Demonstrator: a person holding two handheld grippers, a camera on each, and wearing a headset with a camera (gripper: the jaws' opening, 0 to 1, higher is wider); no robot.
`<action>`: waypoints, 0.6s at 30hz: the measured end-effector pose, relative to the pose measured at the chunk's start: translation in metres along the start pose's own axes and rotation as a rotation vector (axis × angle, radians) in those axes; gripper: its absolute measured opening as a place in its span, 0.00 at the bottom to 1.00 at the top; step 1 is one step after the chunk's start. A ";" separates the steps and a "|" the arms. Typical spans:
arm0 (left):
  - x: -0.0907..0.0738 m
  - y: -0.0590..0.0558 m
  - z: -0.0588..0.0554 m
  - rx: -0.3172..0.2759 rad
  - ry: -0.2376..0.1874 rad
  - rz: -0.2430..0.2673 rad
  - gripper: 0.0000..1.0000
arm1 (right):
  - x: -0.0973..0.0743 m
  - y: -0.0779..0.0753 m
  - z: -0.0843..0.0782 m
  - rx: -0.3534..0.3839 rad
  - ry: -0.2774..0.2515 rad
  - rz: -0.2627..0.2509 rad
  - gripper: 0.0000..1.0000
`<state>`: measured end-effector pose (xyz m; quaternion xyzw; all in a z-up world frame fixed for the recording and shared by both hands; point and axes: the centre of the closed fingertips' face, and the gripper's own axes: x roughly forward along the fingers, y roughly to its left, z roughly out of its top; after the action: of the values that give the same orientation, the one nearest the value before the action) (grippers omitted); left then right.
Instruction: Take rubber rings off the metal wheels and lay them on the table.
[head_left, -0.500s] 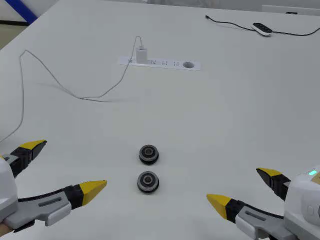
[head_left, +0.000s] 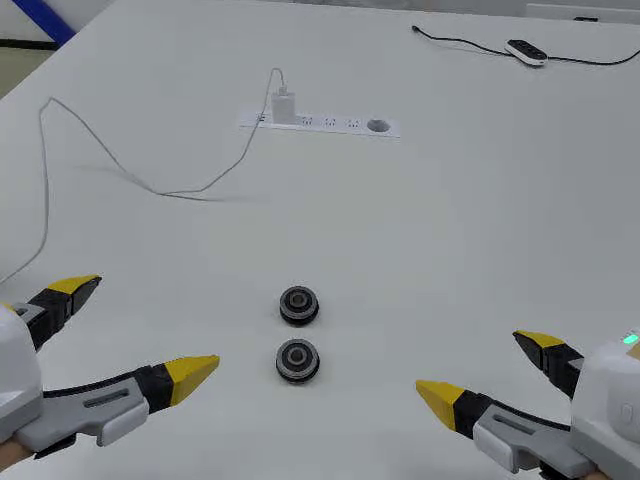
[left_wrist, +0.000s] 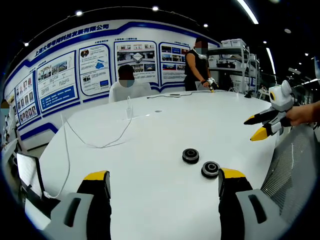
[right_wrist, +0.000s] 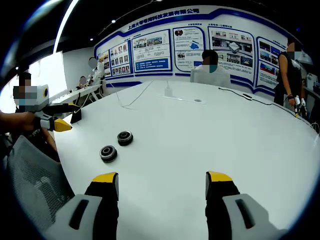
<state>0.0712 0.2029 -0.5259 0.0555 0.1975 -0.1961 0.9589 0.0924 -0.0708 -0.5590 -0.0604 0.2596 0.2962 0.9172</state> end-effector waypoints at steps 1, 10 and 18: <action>0.000 -0.001 0.001 0.000 -0.002 -0.001 0.91 | 0.000 0.000 0.000 0.002 0.000 0.001 0.72; 0.003 -0.002 0.002 0.001 -0.001 -0.008 0.90 | 0.000 0.000 -0.003 0.019 0.005 0.006 0.70; 0.007 -0.008 0.003 0.003 0.001 -0.030 0.88 | 0.000 -0.001 -0.003 0.033 0.002 0.011 0.70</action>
<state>0.0747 0.1922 -0.5261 0.0542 0.1984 -0.2109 0.9556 0.0913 -0.0725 -0.5618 -0.0442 0.2658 0.2966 0.9162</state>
